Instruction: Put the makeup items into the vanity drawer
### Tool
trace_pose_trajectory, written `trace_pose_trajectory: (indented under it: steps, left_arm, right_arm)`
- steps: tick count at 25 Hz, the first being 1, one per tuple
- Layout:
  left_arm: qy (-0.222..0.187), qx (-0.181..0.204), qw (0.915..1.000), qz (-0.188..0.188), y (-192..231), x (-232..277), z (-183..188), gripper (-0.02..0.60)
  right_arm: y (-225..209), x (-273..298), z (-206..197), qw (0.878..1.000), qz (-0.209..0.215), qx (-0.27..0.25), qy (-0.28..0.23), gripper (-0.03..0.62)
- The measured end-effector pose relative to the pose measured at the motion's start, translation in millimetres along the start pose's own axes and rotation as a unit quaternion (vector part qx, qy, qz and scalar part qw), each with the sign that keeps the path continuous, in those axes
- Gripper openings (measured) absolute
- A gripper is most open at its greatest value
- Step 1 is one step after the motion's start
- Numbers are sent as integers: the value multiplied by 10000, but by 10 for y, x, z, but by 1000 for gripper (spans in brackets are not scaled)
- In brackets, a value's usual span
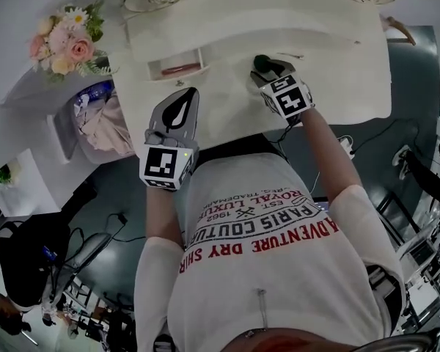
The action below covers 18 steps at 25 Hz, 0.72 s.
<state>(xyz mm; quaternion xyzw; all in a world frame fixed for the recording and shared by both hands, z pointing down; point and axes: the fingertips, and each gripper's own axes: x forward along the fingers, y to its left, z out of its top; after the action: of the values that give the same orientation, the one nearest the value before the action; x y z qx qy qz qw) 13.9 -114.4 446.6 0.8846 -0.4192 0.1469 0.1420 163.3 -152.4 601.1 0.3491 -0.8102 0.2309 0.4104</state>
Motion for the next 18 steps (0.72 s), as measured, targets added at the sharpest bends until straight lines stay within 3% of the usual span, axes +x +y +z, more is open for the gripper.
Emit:
trace_pose_trajectory:
  steps: [3,5,9,13,18]
  left_arm:
    - [55,-45,10000,25,25,19,-61,11]
    - [55,-72,9999,49,53,16,-85,11]
    - [22,-82,9999,81,90,-8,-83,11]
    - [-47,-70,9999,111,113,-65,-19,11]
    - [-219,-38,9995,231,213,-160,83,11]
  right_arm:
    - [-90,70,-10,9994,-235,247,65,132]
    - [-122,93,-5,9989,-316,323,125,129]
    - [-182,96,-15,9984,-461,89,319,48]
    - [-210,-4,61,9984,-488,39,297,42]
    - [-117,-164,426,9988,-454,-157,-80,43]
